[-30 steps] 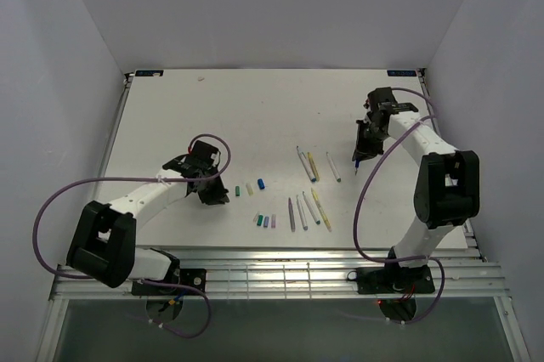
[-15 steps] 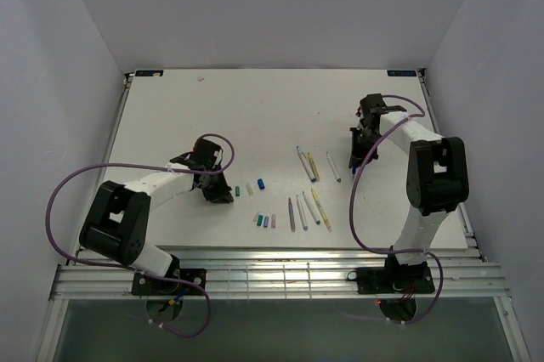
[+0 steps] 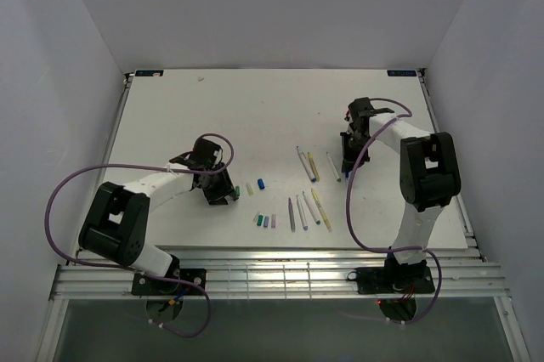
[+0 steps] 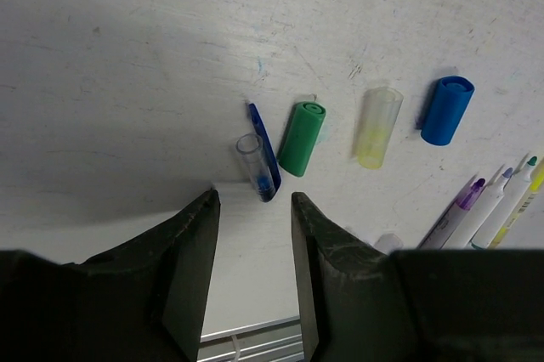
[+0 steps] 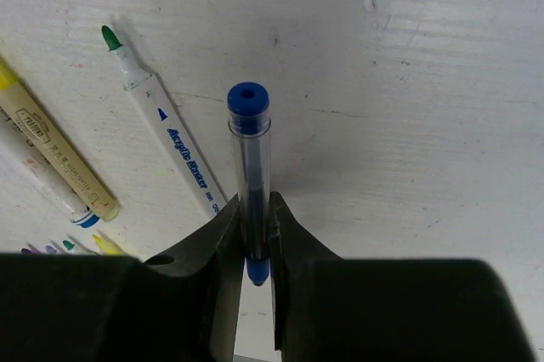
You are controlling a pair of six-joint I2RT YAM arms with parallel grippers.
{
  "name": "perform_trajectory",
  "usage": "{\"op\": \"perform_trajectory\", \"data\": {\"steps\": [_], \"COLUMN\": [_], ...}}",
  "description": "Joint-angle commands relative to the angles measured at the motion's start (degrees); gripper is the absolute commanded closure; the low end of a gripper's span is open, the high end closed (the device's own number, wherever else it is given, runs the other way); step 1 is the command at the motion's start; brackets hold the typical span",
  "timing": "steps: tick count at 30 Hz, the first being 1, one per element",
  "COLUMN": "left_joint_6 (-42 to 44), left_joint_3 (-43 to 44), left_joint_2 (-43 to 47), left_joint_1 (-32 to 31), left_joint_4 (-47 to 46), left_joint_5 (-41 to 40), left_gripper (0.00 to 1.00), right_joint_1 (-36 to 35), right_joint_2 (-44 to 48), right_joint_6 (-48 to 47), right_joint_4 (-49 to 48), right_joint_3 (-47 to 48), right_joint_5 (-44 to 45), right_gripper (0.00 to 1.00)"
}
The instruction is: Open the pen caps
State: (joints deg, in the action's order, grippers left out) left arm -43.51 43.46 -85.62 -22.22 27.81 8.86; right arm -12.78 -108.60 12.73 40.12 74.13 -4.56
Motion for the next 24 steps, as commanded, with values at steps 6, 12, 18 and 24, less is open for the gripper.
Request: {"op": "perform_trajectory", "data": {"steps": [6, 12, 18, 24], "left_joint_6": [-0.5, -1.1, -1.4, -2.6], "left_joint_3": [-1.8, -1.4, 0.8, 2.4], "left_joint_2": [6.0, 10.3, 15.2, 19.6], "left_joint_1": [0.3, 0.3, 0.3, 0.3], "left_joint_4": [3.1, 4.7, 6.3, 8.5], "left_joint_5": [-0.7, -0.5, -0.4, 0.2], "left_gripper": [0.47, 0.46, 0.45, 0.44], "right_joint_1": [-0.1, -0.1, -0.1, -0.1], "right_joint_2": [-0.7, 0.4, 4.8, 10.4], "right_joint_6": [-1.3, -1.5, -0.8, 0.4], "right_joint_4": [-1.4, -1.4, -1.0, 2.1], "right_joint_3": [1.0, 0.6, 0.8, 0.3], "right_joint_5": [0.8, 0.8, 1.6, 1.4], "right_gripper": [0.7, 0.62, 0.55, 0.43]}}
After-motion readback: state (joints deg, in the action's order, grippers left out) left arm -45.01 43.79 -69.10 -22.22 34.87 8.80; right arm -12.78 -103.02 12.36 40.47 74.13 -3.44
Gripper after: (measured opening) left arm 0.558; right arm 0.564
